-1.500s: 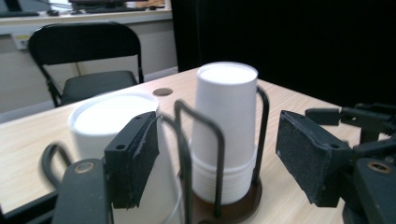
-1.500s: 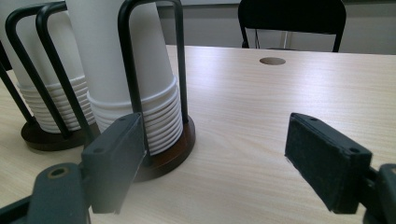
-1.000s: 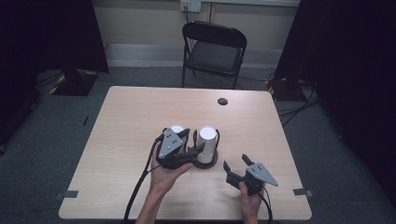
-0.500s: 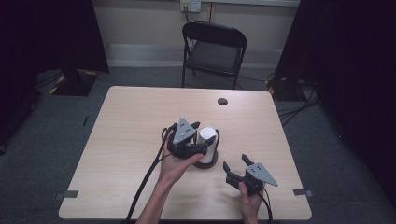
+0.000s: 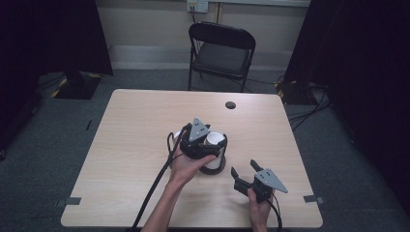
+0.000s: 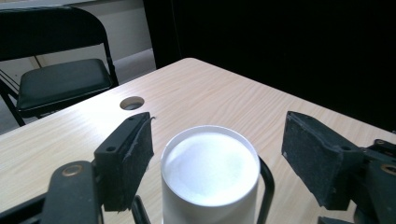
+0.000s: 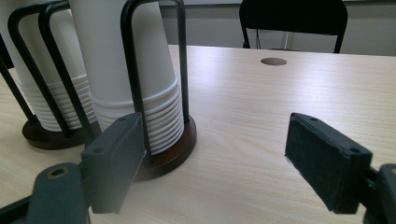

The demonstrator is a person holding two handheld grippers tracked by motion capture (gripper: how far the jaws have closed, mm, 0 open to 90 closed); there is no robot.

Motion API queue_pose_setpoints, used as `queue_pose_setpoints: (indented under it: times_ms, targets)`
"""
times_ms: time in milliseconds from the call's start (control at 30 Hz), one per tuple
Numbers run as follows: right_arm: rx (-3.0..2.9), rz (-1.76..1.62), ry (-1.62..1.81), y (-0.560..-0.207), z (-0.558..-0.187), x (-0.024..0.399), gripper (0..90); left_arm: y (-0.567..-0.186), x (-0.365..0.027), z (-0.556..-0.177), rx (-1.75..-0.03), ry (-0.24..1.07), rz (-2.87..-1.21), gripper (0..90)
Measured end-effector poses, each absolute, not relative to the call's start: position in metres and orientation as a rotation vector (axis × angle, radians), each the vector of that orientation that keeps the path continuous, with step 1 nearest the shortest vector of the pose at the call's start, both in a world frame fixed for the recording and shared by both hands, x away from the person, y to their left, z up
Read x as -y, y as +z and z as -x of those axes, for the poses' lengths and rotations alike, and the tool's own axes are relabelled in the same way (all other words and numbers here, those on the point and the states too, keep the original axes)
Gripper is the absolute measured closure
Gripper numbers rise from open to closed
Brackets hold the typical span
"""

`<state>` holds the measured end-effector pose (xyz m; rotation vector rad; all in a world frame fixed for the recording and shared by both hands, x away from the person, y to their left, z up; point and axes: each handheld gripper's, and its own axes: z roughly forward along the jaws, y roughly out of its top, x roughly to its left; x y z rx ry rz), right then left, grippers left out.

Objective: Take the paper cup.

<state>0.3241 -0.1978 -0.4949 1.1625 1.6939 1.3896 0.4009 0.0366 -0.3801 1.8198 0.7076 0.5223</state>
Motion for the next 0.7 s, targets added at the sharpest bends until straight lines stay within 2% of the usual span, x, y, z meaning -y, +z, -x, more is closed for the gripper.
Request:
queue_pose_setpoints:
  times_ms: [700]
  targets:
    - [-1.691, -1.162, 1.391, -0.495, -0.3236, 0.1978, 19.4, -0.3903, -0.0285, -0.4115, -0.715, 0.525, -1.899, 32.3]
